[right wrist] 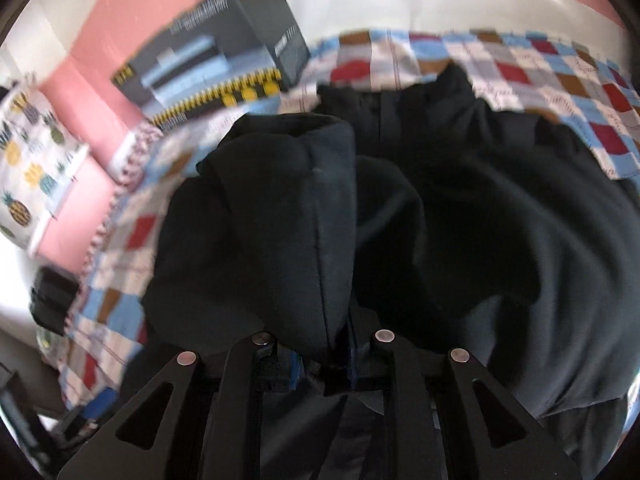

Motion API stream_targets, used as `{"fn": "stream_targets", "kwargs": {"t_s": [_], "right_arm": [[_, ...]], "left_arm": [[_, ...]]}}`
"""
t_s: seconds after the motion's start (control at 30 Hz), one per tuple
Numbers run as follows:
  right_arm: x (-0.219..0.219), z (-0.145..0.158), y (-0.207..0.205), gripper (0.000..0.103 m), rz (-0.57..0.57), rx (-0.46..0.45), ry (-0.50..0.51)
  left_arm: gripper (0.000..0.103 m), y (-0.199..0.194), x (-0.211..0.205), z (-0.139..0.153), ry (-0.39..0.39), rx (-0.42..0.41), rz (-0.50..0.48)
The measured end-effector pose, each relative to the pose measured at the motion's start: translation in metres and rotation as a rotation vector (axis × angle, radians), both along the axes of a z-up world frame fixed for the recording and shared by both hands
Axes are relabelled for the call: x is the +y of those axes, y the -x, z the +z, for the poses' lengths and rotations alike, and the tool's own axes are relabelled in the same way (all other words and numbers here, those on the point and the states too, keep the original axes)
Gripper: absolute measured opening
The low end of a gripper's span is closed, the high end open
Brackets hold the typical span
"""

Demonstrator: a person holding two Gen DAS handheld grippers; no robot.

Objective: Fold large clothes

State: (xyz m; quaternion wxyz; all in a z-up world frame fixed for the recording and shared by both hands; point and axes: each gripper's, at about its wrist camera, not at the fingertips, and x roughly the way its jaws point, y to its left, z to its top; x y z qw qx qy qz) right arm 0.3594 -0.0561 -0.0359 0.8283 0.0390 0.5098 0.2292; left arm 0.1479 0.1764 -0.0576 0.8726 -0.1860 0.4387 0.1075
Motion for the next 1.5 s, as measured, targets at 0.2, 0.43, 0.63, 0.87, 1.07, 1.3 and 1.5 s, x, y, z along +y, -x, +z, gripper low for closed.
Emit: {"fn": "stream_targets", "kwargs": {"t_s": [0.2,0.43,0.63,0.87,1.07,1.3,1.5], "right_arm": [[0.000,0.009,0.019,0.063,0.091,0.002,-0.109],[-0.082,0.045,0.042,0.063,0.006,-0.096,-0.261],[-0.180,0.040,0.030,0.036,-0.247,-0.149,-0.165],[-0.201,-0.014,0.004,0.028,-0.285,-0.045,-0.065],[-0.176,-0.044,-0.001,0.027,-0.220,0.002,-0.045],[-0.193,-0.016,0.009,0.028,-0.207,-0.053,-0.055],[-0.221,0.005,0.000,0.028,-0.246,-0.139,-0.007]], "left_arm": [[0.051,-0.006,-0.007,0.010,-0.001,-0.017,-0.022],[0.052,-0.045,-0.042,0.045,-0.009,-0.088,-0.129],[0.053,-0.106,-0.098,0.063,-0.031,-0.167,-0.297],[0.027,-0.163,-0.106,0.006,-0.021,-0.043,-0.283],[0.014,-0.174,-0.108,0.001,-0.189,-0.046,-0.293],[0.013,-0.174,-0.081,0.010,-0.194,-0.030,-0.221],[0.013,-0.150,-0.068,0.047,-0.053,-0.147,-0.185]]}}
